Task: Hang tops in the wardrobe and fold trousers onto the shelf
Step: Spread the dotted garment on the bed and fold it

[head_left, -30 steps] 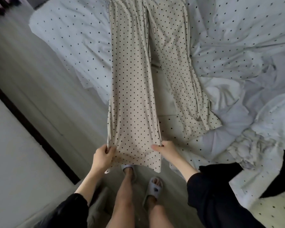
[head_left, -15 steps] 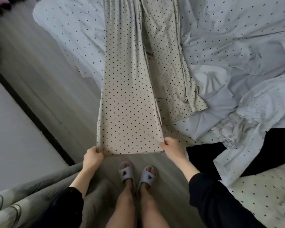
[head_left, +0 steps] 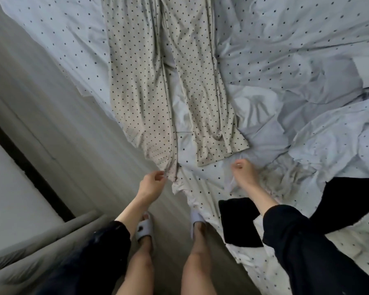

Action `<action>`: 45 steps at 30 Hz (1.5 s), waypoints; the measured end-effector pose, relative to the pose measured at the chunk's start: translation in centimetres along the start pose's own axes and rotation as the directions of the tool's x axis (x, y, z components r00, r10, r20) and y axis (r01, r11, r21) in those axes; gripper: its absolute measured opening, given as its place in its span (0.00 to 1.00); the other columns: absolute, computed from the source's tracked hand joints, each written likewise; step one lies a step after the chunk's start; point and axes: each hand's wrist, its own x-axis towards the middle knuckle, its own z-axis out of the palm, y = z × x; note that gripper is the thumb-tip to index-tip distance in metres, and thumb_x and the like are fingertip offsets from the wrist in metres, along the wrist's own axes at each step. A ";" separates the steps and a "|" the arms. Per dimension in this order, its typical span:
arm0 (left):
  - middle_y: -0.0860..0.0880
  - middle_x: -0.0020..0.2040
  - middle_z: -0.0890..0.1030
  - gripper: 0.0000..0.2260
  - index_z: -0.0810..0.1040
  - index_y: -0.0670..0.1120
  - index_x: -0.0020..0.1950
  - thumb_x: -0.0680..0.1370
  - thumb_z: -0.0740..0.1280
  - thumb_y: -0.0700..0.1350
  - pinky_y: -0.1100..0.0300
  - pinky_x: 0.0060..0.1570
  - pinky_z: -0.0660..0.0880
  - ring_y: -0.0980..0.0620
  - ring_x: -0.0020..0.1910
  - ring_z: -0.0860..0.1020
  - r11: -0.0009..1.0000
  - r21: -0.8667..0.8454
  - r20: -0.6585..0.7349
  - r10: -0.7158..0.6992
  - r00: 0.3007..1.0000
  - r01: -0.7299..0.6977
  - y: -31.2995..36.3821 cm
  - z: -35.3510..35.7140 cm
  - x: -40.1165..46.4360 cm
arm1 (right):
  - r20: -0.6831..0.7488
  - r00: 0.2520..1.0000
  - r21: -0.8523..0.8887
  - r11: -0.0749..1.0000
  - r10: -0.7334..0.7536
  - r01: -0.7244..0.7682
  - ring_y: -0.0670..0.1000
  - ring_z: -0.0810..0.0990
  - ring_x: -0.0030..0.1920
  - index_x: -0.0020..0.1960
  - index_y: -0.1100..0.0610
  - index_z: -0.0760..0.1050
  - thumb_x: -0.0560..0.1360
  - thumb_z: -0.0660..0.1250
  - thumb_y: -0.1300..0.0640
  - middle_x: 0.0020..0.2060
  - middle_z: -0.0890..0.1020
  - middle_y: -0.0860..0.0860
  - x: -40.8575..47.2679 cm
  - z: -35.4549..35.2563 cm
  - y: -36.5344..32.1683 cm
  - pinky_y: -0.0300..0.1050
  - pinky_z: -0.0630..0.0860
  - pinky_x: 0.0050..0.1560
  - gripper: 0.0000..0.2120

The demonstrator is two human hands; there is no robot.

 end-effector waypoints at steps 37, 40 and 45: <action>0.47 0.36 0.78 0.10 0.69 0.44 0.40 0.75 0.70 0.40 0.64 0.32 0.70 0.56 0.31 0.77 0.837 -0.502 -0.069 -0.288 0.955 0.216 5.9 14.9 -4.4 | 0.082 0.894 0.429 0.794 0.440 -0.430 0.47 0.79 0.29 0.55 0.63 0.73 0.80 0.58 0.63 0.42 0.82 0.57 7.5 -11.5 10.5 0.34 0.65 0.17 0.08; 0.47 0.41 0.79 0.06 0.72 0.44 0.44 0.76 0.68 0.42 0.64 0.33 0.69 0.56 0.34 0.76 0.878 -0.395 0.027 -0.284 0.958 0.271 6.0 15.3 -3.8 | 0.067 0.907 0.360 0.838 0.416 -0.411 0.45 0.76 0.27 0.52 0.60 0.75 0.80 0.59 0.64 0.35 0.80 0.52 8.3 -11.4 9.9 0.32 0.66 0.17 0.06; 0.47 0.45 0.77 0.09 0.75 0.41 0.56 0.78 0.64 0.43 0.63 0.35 0.70 0.53 0.39 0.74 0.900 -0.276 0.136 -0.311 0.941 0.337 5.7 14.3 -3.1 | 0.001 0.962 0.221 0.939 0.271 -0.265 0.52 0.82 0.43 0.46 0.57 0.77 0.78 0.55 0.66 0.42 0.83 0.53 8.3 -10.5 7.3 0.45 0.78 0.43 0.13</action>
